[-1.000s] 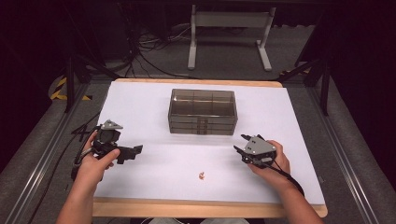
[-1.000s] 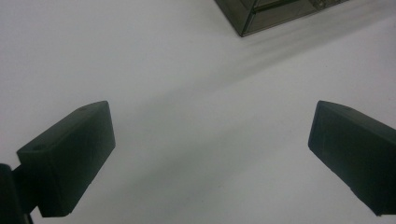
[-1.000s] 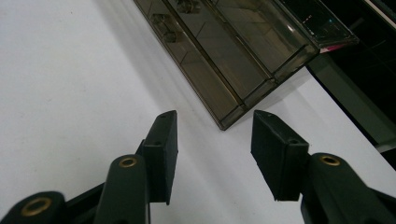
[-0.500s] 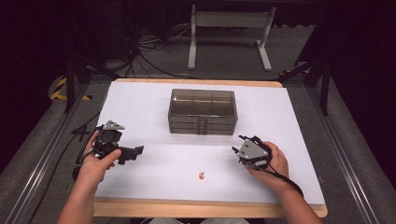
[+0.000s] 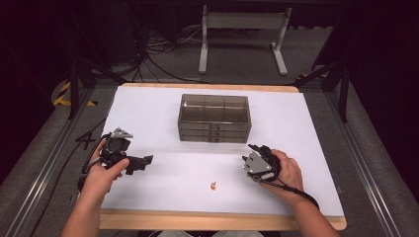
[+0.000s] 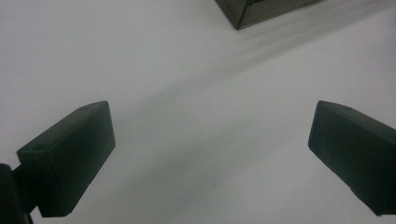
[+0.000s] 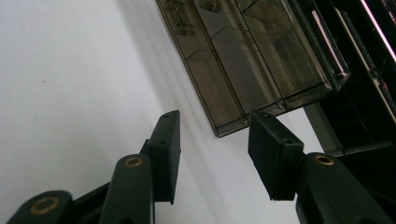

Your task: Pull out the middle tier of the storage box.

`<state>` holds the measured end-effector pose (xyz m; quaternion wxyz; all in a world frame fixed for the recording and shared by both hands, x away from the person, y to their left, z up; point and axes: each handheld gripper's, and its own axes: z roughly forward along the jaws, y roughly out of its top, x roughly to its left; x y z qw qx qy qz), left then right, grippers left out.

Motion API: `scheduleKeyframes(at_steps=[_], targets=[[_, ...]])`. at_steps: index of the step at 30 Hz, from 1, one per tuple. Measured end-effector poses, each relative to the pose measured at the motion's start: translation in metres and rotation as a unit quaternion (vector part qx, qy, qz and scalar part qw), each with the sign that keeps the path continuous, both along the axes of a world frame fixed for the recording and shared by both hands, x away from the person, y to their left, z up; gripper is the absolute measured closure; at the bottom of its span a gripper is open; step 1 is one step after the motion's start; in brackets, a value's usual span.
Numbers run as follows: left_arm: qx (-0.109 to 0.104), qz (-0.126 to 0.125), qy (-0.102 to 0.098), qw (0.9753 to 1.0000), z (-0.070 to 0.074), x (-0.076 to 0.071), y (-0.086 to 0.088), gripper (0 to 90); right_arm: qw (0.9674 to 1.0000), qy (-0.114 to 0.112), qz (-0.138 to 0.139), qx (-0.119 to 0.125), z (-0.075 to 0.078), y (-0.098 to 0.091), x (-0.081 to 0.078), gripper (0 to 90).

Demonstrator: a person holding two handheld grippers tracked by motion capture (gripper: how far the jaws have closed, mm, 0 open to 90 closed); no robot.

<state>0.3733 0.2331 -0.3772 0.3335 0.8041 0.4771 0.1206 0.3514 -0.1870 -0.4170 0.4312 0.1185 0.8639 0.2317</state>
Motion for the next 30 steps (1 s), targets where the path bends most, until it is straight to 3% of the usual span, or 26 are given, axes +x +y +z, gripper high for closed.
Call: scheduleKeyframes(at_steps=[13, 21, 30], targets=[[0.000, 0.003, -0.001, 1.0000, 0.000, 0.000, 0.000, 1.2, 0.9978, -0.035, 0.007, -0.056, -0.003, 0.019, -0.004, 55.7], [-0.002, 0.003, 0.001, 1.0000, 0.000, 0.000, 0.001, 1.2, 0.9962, -0.050, 0.003, -0.071, -0.003, 0.028, -0.005, 56.9], [-0.002, 0.004, 0.000, 1.0000, 0.000, 0.000, 0.002, 1.3, 0.9918, -0.069, 0.004, -0.107, -0.005, 0.038, -0.006, 58.8]])
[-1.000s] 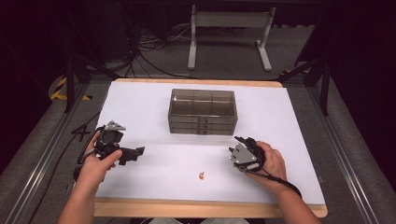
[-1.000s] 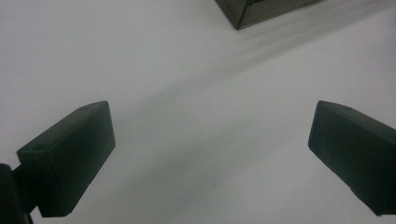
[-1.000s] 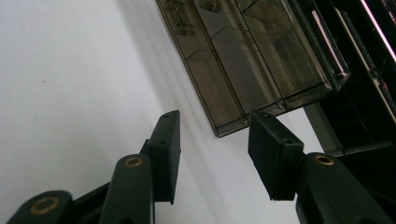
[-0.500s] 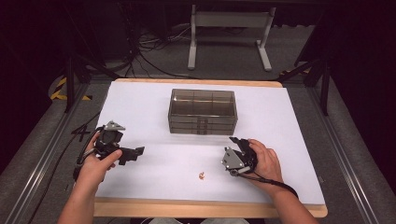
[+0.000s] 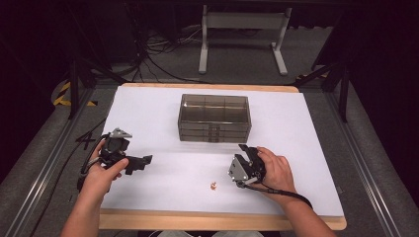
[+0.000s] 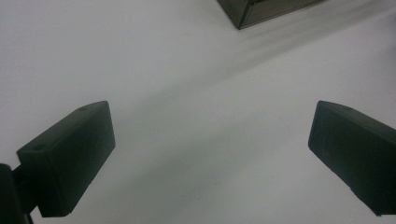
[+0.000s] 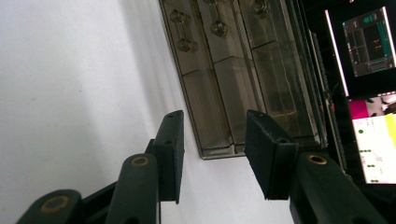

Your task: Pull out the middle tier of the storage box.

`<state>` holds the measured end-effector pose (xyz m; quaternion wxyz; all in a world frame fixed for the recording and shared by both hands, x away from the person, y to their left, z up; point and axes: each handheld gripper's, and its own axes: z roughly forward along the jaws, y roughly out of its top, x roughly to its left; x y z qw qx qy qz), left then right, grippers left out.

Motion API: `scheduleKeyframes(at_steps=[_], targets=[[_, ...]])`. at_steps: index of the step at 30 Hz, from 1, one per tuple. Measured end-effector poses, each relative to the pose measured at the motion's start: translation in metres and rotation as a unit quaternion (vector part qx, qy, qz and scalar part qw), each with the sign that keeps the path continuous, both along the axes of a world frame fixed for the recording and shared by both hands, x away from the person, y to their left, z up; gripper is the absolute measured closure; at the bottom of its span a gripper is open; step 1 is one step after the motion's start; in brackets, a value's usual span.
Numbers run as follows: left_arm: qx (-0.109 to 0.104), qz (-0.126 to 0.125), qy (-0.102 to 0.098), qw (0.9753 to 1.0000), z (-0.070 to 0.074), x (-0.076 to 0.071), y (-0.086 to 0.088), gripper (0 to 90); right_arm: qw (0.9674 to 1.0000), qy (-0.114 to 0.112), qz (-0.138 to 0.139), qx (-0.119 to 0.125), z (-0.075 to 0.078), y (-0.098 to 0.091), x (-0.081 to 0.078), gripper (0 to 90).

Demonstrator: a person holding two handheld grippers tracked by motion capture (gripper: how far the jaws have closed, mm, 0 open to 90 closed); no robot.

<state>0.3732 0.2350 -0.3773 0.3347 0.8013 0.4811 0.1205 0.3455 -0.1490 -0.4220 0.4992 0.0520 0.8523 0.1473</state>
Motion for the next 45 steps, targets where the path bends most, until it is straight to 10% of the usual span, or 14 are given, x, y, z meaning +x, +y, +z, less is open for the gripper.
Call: scheduleKeyframes(at_steps=[45], targets=[[-0.008, -0.007, 0.004, 0.9999, 0.001, -0.001, 0.002, 1.2, 0.9941, -0.063, -0.002, -0.089, -0.005, 0.047, 0.012, 66.2]])
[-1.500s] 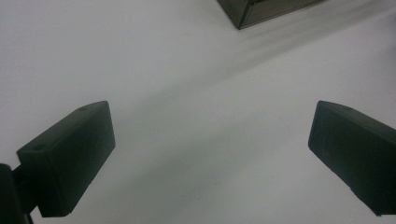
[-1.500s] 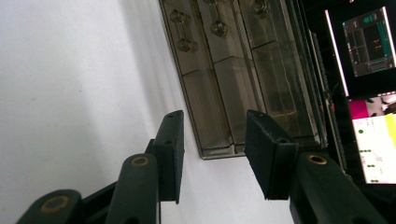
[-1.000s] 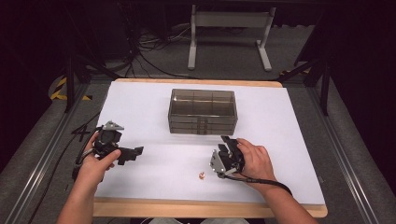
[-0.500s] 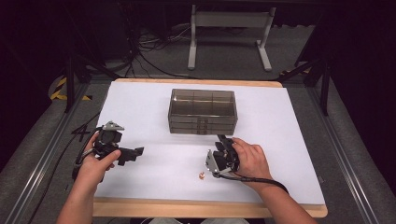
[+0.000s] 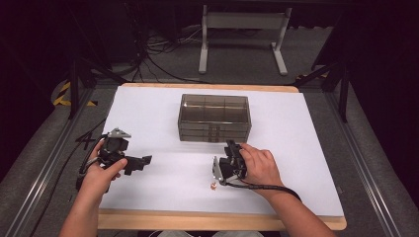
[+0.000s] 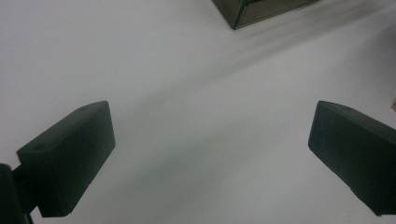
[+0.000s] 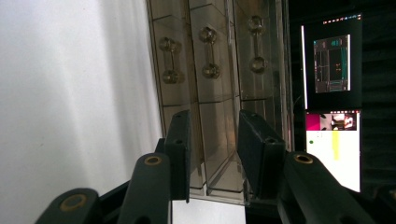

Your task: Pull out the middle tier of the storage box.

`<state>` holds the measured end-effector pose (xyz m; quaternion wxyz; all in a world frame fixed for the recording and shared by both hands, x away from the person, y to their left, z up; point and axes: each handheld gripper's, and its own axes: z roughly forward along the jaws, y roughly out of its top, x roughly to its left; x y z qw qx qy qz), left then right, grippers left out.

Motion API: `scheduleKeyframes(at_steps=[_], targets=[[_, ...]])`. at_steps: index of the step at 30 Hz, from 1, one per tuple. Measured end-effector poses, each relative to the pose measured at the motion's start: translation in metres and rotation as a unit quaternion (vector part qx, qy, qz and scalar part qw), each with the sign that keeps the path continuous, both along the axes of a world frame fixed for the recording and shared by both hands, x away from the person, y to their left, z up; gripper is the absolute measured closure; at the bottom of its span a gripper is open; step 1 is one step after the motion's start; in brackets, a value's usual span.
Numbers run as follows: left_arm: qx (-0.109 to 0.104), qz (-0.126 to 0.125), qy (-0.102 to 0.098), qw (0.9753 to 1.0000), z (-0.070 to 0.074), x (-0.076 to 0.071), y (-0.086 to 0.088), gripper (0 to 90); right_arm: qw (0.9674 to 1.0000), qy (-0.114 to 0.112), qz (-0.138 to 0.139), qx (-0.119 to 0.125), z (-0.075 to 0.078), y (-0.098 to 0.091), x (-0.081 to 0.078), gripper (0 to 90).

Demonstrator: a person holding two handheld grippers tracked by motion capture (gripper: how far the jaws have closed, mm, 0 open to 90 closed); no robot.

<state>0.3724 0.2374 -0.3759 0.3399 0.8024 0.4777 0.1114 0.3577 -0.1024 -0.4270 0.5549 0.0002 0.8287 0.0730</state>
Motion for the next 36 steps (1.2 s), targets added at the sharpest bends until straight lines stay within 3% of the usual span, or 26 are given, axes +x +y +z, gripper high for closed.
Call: scheduleKeyframes(at_steps=[12, 21, 36], targets=[[0.001, -0.001, 0.001, 1.0000, 0.000, 0.000, -0.001, 1.2, 0.9995, -0.016, -0.004, -0.027, -0.006, 0.013, 0.009, 67.4], [-0.001, -0.002, 0.001, 1.0000, 0.000, 0.000, 0.001, 1.2, 0.9992, -0.019, -0.015, -0.031, -0.013, 0.020, 0.016, 69.0], [-0.001, -0.002, 0.003, 1.0000, 0.000, 0.000, 0.001, 1.2, 0.9975, -0.044, -0.021, -0.052, -0.020, 0.029, 0.025, 73.0]])
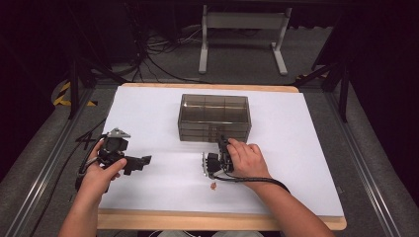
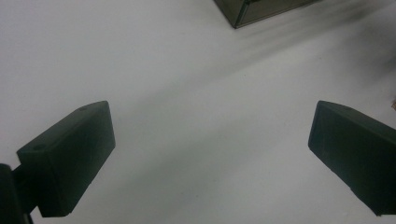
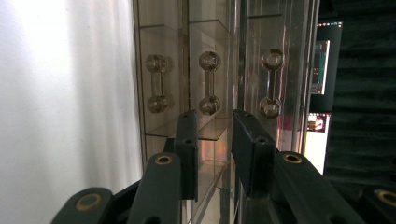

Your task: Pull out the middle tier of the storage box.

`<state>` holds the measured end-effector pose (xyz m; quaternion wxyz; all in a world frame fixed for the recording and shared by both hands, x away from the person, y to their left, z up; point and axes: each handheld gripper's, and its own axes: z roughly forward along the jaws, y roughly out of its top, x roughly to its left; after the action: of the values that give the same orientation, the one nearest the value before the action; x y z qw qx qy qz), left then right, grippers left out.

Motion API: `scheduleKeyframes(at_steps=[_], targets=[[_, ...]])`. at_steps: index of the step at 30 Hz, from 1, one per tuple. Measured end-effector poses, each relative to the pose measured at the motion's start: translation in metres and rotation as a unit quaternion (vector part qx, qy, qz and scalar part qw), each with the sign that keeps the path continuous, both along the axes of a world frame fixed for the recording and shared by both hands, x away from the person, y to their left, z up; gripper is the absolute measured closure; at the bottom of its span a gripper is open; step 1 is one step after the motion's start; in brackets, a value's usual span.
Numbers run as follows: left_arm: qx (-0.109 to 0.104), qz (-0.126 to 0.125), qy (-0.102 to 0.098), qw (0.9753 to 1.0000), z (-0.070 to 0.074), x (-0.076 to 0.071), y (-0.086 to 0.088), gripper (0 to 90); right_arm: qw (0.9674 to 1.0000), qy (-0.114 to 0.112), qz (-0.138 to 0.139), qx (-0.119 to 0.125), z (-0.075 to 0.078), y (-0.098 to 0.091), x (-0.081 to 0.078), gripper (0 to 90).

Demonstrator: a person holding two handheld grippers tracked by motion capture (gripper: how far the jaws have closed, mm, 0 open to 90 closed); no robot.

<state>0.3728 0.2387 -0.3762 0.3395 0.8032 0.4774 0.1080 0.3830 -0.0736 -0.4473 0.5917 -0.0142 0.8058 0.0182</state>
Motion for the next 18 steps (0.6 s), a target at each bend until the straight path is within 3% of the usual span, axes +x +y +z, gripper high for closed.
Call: scheduleKeyframes(at_steps=[4, 18], targets=[[0.002, 0.000, 0.000, 1.0000, -0.0002, 0.0000, -0.0002, 1.2, 0.9999, -0.011, -0.009, -0.007, -0.0026, 0.0009, 0.0027, 73.9], [0.002, 0.000, 0.001, 1.0000, -0.0003, 0.0001, 0.0001, 1.2, 0.9997, -0.013, -0.013, -0.017, -0.0090, 0.0073, 0.0093, 75.2]])
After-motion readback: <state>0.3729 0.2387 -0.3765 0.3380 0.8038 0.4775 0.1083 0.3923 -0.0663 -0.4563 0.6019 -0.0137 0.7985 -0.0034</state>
